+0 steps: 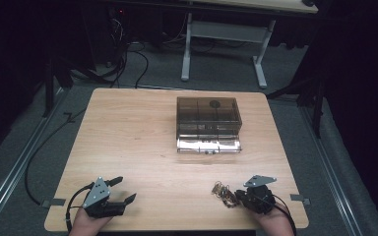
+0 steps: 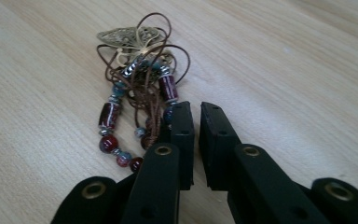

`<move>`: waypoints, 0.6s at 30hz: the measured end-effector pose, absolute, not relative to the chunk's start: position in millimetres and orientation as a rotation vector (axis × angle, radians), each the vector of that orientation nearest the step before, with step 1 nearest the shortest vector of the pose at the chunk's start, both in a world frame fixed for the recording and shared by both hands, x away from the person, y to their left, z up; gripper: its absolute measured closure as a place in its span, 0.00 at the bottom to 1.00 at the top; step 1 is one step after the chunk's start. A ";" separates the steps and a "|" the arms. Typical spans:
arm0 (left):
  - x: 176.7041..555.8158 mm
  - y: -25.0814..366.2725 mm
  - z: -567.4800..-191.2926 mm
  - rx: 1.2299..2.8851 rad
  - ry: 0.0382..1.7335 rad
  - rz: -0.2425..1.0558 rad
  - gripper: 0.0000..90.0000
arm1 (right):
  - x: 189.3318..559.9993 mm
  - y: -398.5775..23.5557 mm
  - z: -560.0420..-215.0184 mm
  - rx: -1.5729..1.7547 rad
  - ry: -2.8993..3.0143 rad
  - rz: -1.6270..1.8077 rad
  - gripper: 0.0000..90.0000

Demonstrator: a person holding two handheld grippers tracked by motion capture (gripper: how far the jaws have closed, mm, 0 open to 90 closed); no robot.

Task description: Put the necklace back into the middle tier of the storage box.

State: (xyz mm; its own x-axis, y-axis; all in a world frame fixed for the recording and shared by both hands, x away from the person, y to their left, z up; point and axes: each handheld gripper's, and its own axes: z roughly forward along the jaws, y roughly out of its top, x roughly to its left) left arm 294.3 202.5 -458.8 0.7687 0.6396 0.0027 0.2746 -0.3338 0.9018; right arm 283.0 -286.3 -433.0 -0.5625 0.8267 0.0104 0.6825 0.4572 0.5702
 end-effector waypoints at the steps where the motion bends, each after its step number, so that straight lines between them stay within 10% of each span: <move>1: 294.3 202.5 -458.8 1.924 0.696 0.441 0.26 | 285.1 -287.9 -431.4 1.305 2.435 0.758 0.93; 18: 293.7 202.3 -458.9 1.923 0.685 0.437 0.26 | 306.9 -294.7 -422.4 1.401 2.545 0.499 0.87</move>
